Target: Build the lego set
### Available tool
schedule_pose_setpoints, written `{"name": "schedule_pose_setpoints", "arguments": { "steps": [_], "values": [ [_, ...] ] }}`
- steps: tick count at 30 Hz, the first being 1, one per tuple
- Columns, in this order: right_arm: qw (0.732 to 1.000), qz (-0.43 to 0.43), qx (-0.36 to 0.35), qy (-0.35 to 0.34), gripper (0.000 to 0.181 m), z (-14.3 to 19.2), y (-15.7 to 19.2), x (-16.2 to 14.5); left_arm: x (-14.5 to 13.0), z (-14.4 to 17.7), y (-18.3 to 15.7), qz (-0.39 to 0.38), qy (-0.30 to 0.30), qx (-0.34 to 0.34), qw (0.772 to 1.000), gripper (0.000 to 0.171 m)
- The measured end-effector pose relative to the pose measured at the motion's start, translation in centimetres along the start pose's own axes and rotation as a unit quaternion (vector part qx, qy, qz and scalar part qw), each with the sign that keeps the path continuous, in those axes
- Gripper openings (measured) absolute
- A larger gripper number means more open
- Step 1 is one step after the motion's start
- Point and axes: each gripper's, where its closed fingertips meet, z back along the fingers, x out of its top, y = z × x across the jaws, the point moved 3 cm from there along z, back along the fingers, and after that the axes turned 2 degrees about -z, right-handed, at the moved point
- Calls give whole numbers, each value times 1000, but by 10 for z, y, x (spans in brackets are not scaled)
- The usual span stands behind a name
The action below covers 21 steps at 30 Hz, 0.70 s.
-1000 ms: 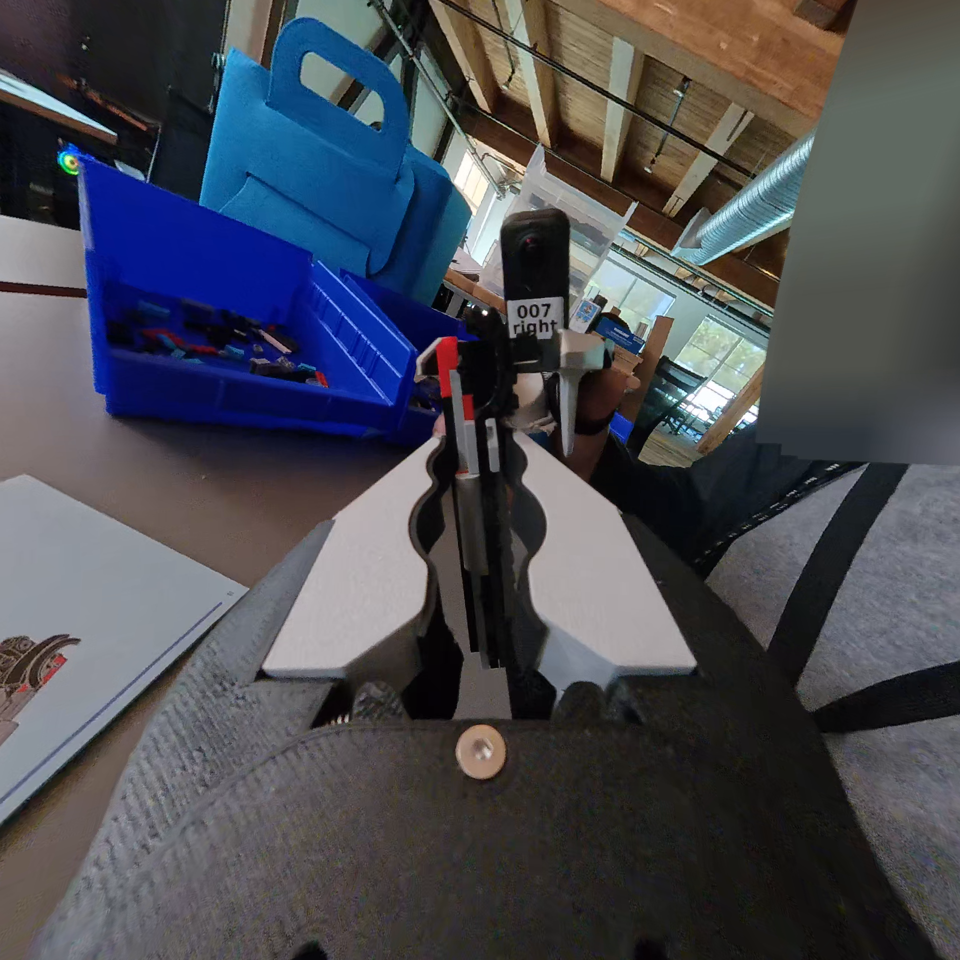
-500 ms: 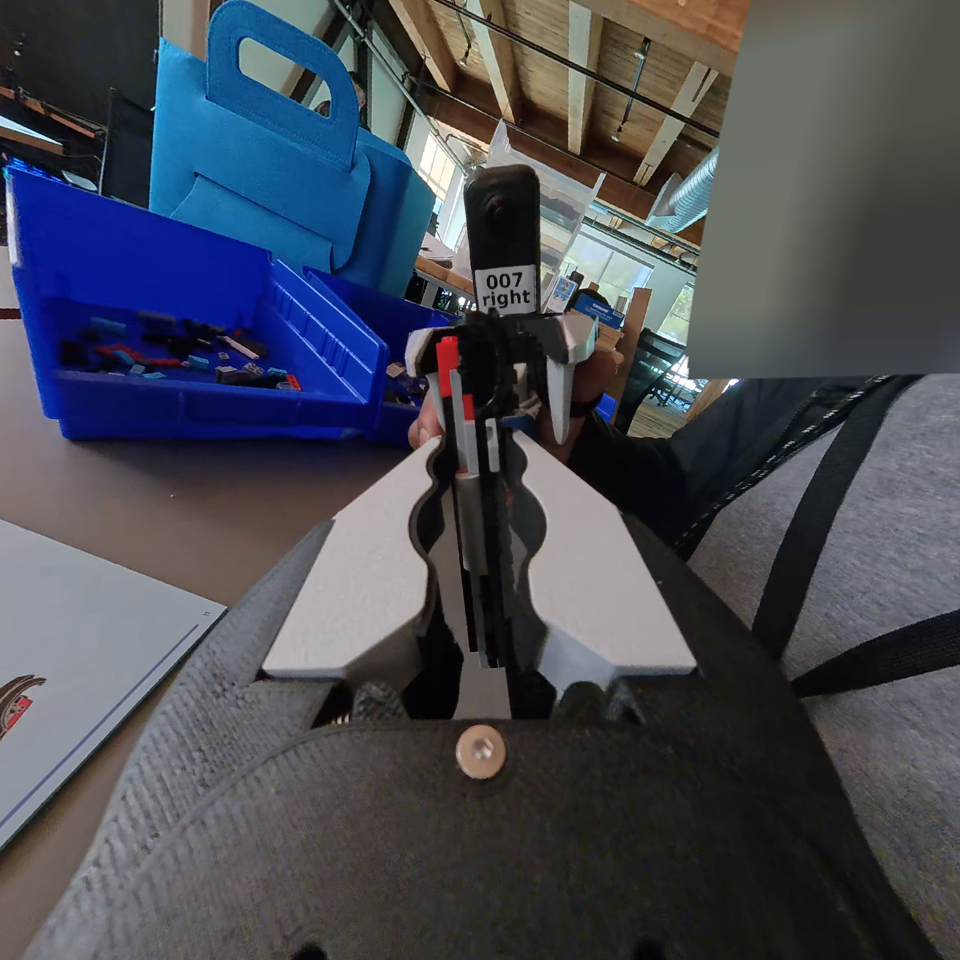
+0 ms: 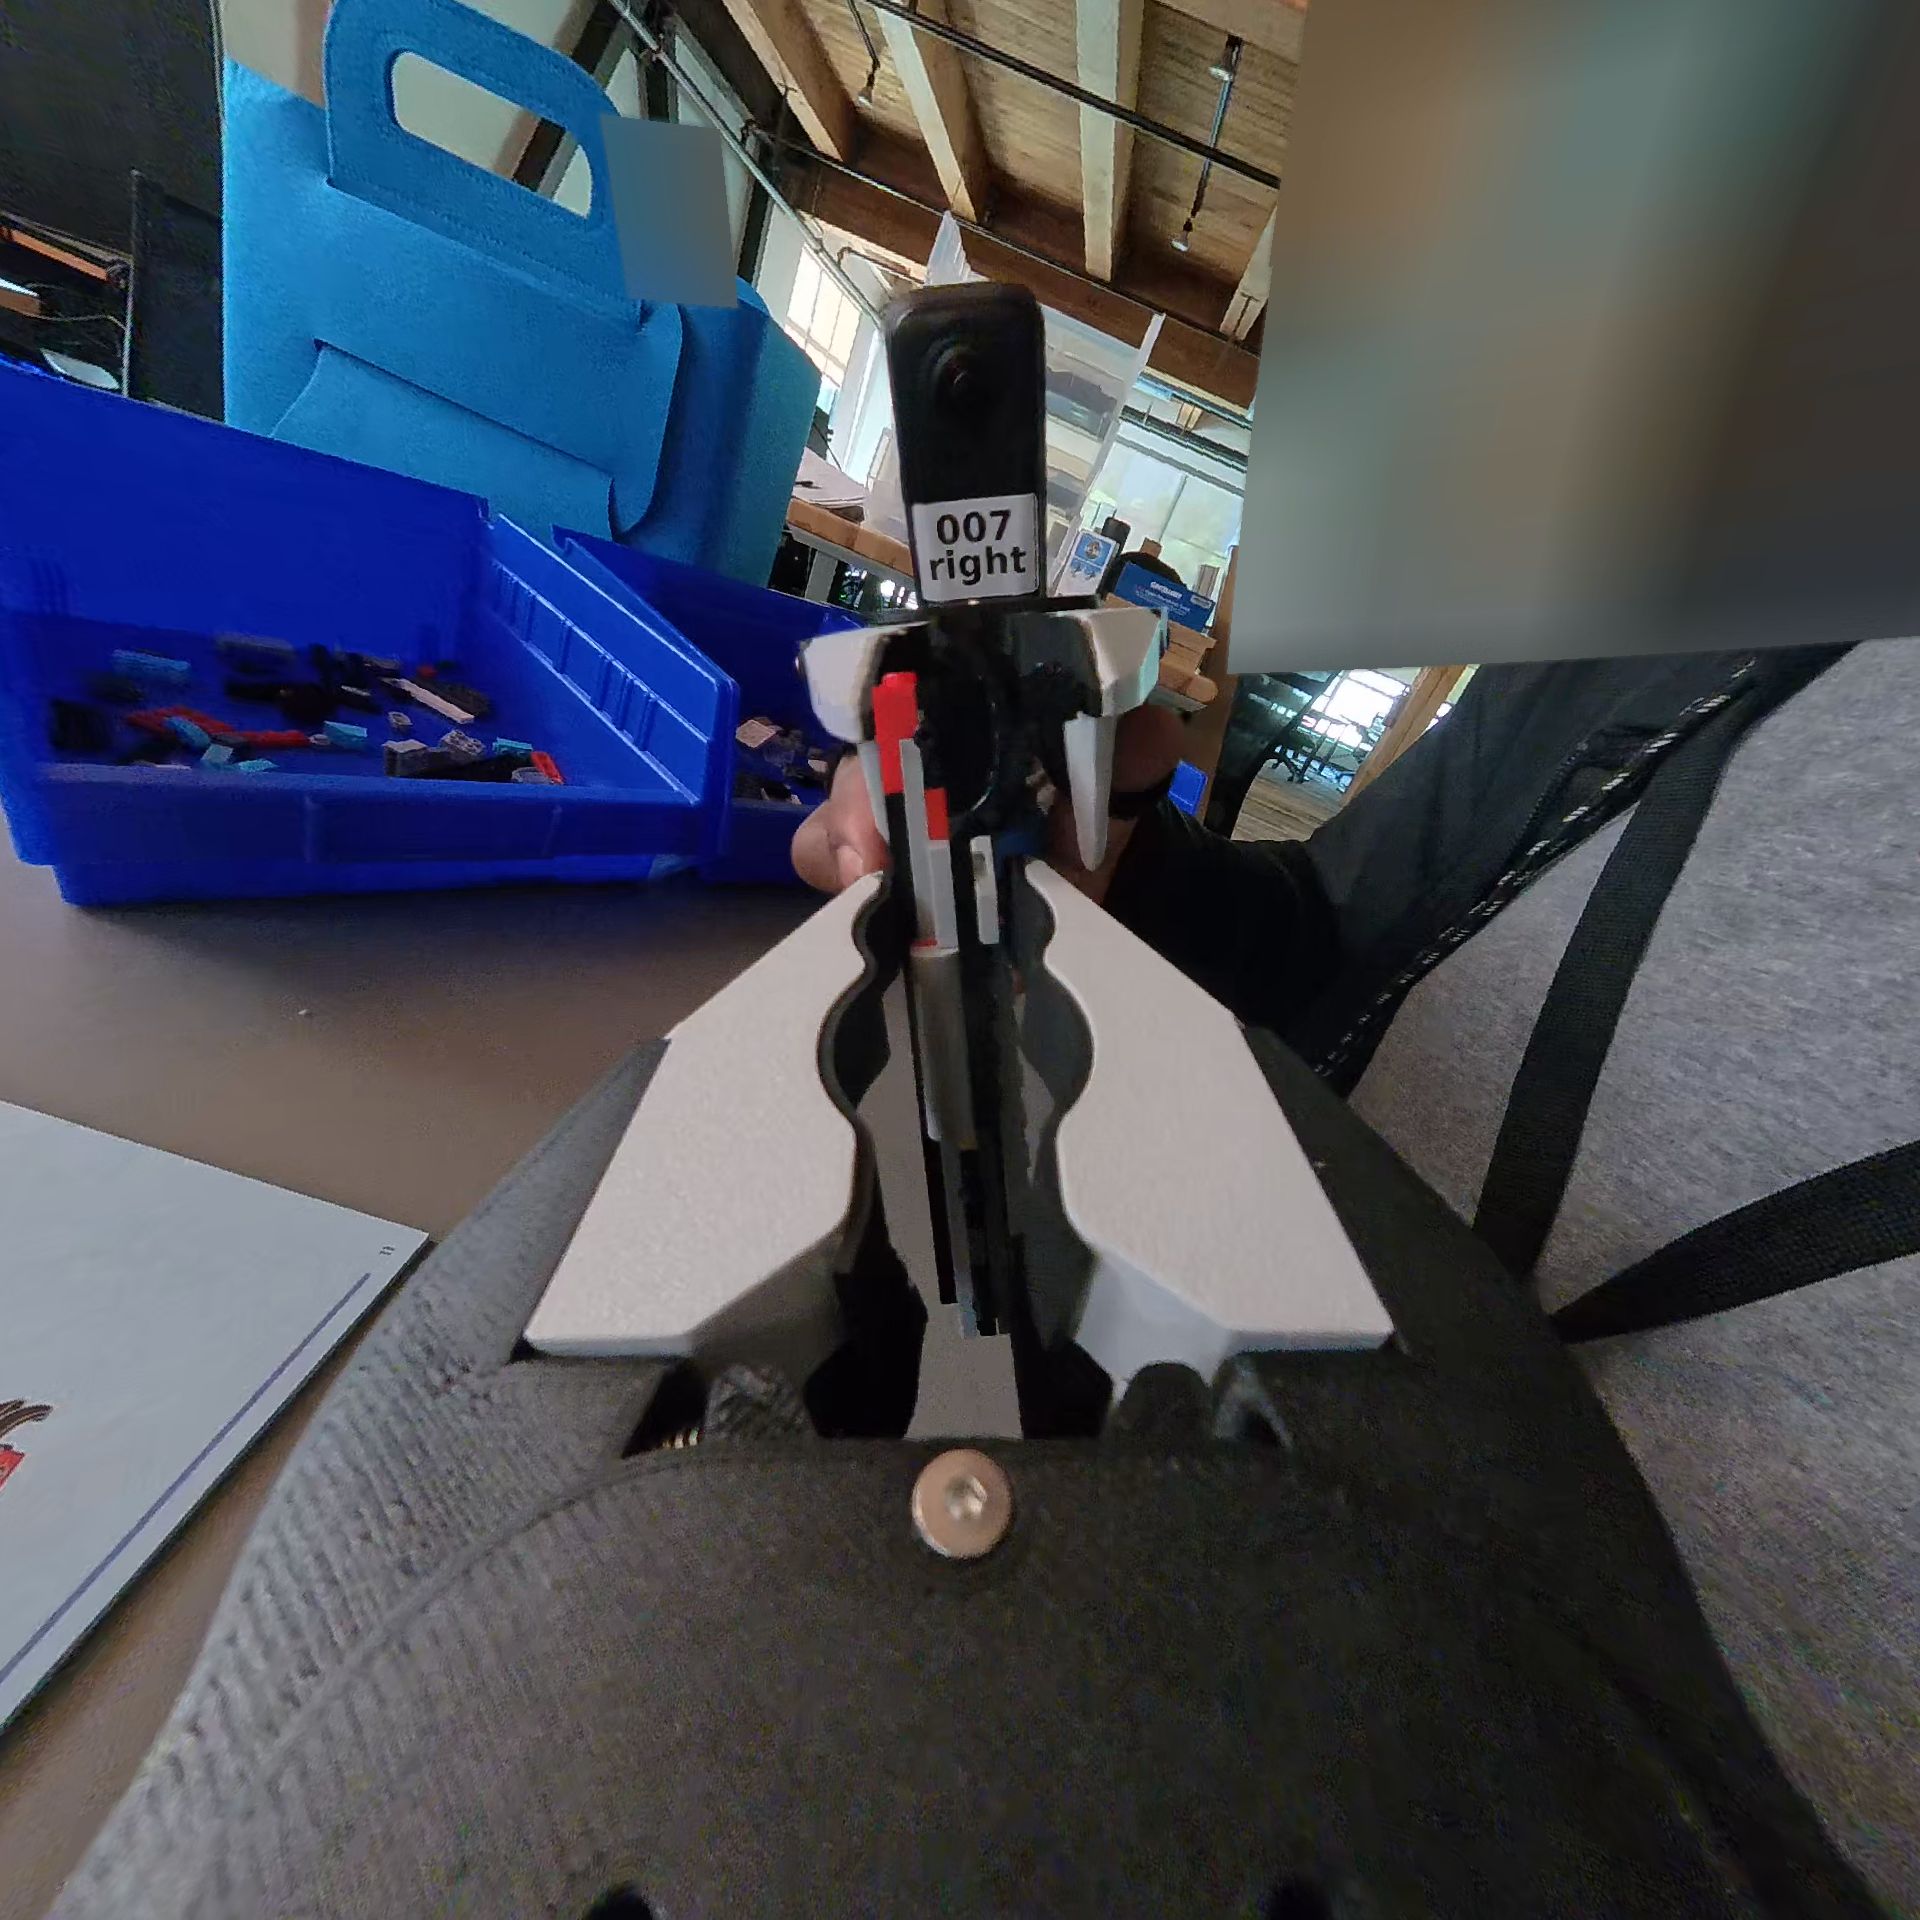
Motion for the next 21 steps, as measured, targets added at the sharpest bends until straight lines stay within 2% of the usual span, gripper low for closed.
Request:
{"name": "schedule_pose_setpoints", "arguments": {
  "steps": [14,21],
  "values": [
    [998,62,-14,5,38,3,8,-2,1,-2,-5,-17,20,-18,999,18],
    [998,61,-13,2,38,5,10,-2,0,-4,-7,-17,26,-25,999,18]
  ]
}}
